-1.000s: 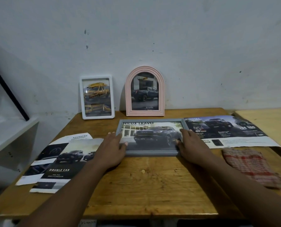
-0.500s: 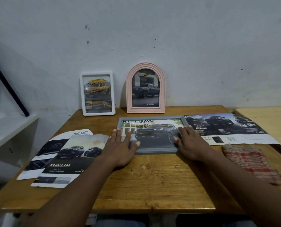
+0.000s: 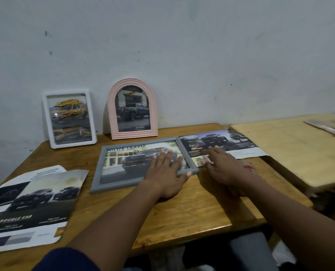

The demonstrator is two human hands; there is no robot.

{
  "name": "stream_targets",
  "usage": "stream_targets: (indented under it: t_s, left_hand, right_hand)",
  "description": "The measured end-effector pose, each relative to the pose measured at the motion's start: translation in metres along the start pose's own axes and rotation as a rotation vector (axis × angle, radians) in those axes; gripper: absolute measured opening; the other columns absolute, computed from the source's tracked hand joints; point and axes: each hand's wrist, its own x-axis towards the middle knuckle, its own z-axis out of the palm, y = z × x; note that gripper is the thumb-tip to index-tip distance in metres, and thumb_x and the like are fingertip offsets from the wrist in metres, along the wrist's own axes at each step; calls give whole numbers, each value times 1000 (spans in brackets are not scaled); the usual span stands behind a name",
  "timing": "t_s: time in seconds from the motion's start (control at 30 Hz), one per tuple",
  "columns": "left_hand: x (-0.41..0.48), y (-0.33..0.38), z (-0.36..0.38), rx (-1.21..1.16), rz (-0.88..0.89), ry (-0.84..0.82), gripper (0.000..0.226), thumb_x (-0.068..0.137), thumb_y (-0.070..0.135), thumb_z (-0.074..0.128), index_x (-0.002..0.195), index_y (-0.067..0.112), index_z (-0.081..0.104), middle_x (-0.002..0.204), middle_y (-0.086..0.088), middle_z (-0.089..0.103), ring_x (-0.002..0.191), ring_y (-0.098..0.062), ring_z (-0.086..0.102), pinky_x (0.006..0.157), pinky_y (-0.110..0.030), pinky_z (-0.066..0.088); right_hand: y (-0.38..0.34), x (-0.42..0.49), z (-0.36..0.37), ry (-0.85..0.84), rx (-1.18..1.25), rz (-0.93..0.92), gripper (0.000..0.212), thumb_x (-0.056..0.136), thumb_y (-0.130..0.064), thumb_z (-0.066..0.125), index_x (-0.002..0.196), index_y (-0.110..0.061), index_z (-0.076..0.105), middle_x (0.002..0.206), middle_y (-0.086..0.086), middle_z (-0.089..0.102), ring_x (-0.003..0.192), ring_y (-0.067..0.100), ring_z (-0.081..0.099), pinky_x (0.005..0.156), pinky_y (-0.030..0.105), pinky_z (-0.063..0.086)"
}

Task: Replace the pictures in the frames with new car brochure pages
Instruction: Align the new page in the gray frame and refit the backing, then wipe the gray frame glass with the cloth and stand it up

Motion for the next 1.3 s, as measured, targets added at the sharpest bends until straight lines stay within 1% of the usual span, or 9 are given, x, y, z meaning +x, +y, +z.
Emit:
stream_targets:
  t_s: [0.1,0.2,0.43,0.57,0.67,0.83,0.97,1.1,1.3]
  left_hand:
    - [12,30,2,20,68,-1,77,96,73,11,161,34,-5,166,-8,-21,151,-27,-27,122,-48,-14]
    - [20,51,5,27,97,-13,77,96,73,10,161,34,-6,166,-7,-21,151,-27,-25,121,-48,-15]
    - [21,59,8,-9,81,-18,76,99,68,12,161,27,-6,167,-6,-19,152,-24,-23,123,-48,-12]
    - [18,41,6,-67,38,3,75,100,68,14,161,28,-6,167,-6,-18,152,-25,-23,122,-46,-13]
    - [13,22,2,-102,-1,32,73,100,66,15,161,31,-5,168,-6,-16,153,-25,-21,123,-46,-10]
    - [-4,-24,-14,-154,-66,96,71,101,66,15,161,33,-2,169,-3,-12,154,-23,-18,124,-45,-8]
    - [-19,-76,-26,-166,-168,183,70,101,65,15,162,32,3,170,-3,-6,155,-22,-13,125,-46,-3]
    - [-34,-131,-28,-204,-297,242,66,104,58,20,162,29,9,170,-5,1,156,-24,-7,125,-46,-1]
    - [-45,-179,-27,-209,-408,260,61,107,46,28,162,22,13,170,-5,7,156,-25,-2,125,-47,3]
  right_hand:
    - [20,-27,-9,22,-30,57,52,101,-45,42,148,-23,37,157,2,33,145,22,27,116,48,26]
    - [35,-50,-8,-14,-74,95,55,101,-48,40,150,-24,34,161,3,26,150,22,16,119,47,16]
    - [34,-63,9,-146,-167,177,71,100,-60,20,158,-24,0,166,0,-5,152,20,-11,120,47,-3]
    - [25,-62,8,-1,-168,142,49,103,-44,29,149,-26,34,155,4,37,145,24,28,115,48,29]
    - [13,-61,1,140,-217,137,30,101,-41,37,121,-27,54,113,4,64,101,21,57,81,40,52]
    - [-14,-27,-42,73,132,144,20,100,-25,48,88,-17,62,87,6,66,78,22,60,62,33,43]
    - [-43,21,-65,-25,473,213,24,96,-21,59,93,0,70,97,19,69,93,32,65,76,35,51]
    - [-88,64,-64,-103,353,151,24,98,-29,57,93,-9,69,93,9,62,79,19,56,61,27,42]
    - [-163,125,-32,-30,209,-89,17,95,-20,52,99,-11,67,98,12,68,84,25,61,72,34,49]
